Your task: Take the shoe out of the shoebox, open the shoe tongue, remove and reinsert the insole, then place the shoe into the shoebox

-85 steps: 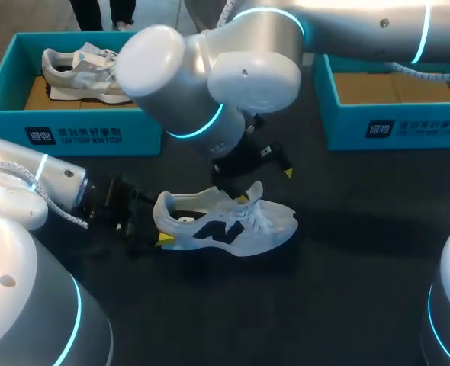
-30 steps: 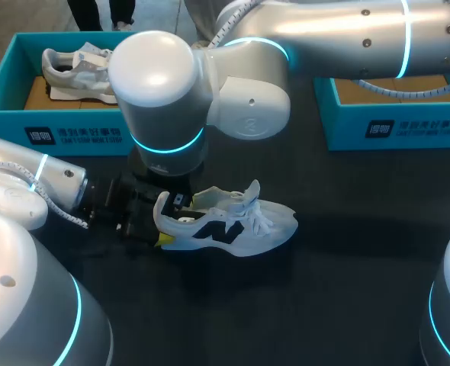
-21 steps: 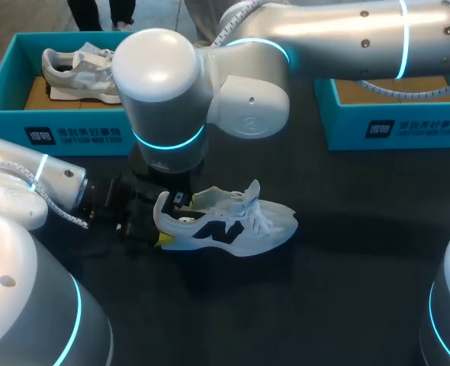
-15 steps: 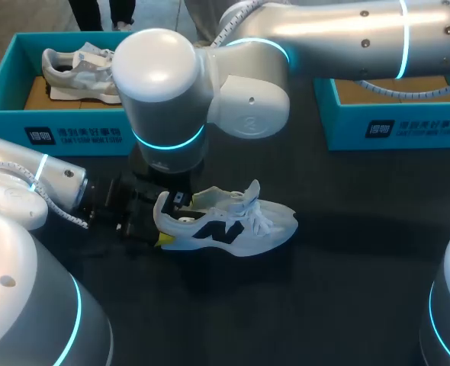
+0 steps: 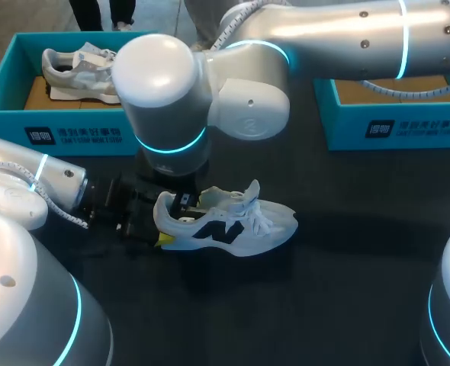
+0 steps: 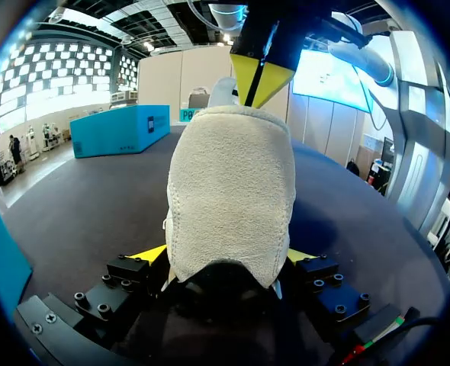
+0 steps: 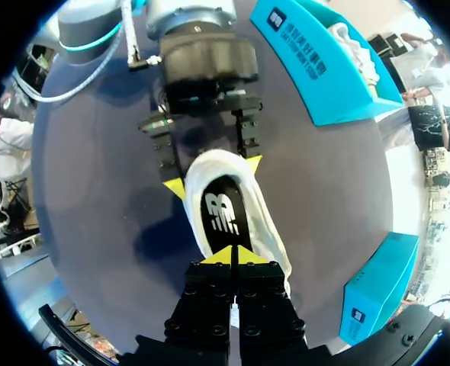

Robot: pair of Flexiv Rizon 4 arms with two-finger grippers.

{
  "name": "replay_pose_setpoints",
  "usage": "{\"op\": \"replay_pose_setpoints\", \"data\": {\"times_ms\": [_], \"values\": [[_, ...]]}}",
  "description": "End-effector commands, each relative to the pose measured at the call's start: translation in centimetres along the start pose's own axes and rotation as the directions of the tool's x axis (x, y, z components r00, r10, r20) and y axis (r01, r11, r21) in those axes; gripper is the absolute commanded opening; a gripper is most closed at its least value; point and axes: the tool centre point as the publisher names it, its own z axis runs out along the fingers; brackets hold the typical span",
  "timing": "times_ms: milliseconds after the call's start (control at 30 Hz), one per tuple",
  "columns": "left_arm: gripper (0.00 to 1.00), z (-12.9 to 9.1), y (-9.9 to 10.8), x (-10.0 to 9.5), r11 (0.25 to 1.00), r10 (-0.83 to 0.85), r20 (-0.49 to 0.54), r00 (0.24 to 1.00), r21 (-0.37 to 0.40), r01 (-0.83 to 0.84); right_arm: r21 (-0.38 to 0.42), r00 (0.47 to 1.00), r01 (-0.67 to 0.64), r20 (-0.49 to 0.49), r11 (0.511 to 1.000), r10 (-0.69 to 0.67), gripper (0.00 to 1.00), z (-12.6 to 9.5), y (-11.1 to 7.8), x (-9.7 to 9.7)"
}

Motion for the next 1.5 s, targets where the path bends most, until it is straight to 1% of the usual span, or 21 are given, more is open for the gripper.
{"op": "replay_pose_setpoints", "data": {"times_ms": [33,333,467,733,1000,1100,1300,1433,1467,1500], "values": [[0.00,0.1,0.1,-0.1,1.000,0.000,0.000,1.000,-0.003,0.000,-0.001,1.000,0.006,-0.010,1.000,-0.007,0.00,1.4,0.1,-0.2],[0.00,0.1,0.1,-0.1,1.000,0.000,0.000,1.000,-0.003,0.000,0.007,0.997,0.067,-0.041,0.998,-0.067,0.00,3.8,0.4,-0.6],[0.00,0.1,0.1,-0.1,1.000,0.000,0.000,1.000,-0.003,0.000,0.018,0.994,0.091,-0.070,0.996,-0.089,0.00,4.6,0.0,-0.4],[0.00,0.1,0.1,-0.1,1.000,0.000,0.000,1.000,-0.003,0.000,0.047,0.992,0.077,-0.101,0.996,-0.072,0.00,5.2,-1.3,0.3],[0.00,0.1,0.1,-0.1,1.000,0.000,0.000,1.000,-0.003,0.000,0.067,0.990,0.049,-0.135,0.997,-0.040,0.00,5.5,-2.4,1.5],[0.00,0.1,0.1,-0.1,1.000,0.000,0.000,1.000,-0.003,0.000,0.070,0.993,0.027,-0.113,0.997,-0.019,0.00,5.7,-2.6,1.1],[0.00,0.1,0.1,-0.1,1.000,0.000,0.000,1.000,-0.003,0.000,0.067,0.998,0.016,-0.066,0.998,-0.011,0.00,6.2,-2.1,-0.1],[0.00,0.1,0.1,-0.1,1.000,0.000,0.000,1.000,-0.003,0.000,0.064,0.998,0.019,-0.056,0.998,-0.015,0.00,6.7,-1.7,-0.5],[0.00,0.1,0.1,-0.1,1.000,0.000,0.000,1.000,-0.003,0.000,0.064,0.998,0.019,-0.055,0.998,-0.016,0.16,6.7,-1.7,-0.5],[0.00,0.1,0.1,-0.1,1.000,0.000,0.000,1.000,-0.003,0.000,0.059,0.999,0.021,-0.051,0.998,-0.018,0.24,6.7,-1.5,-0.5]]}}
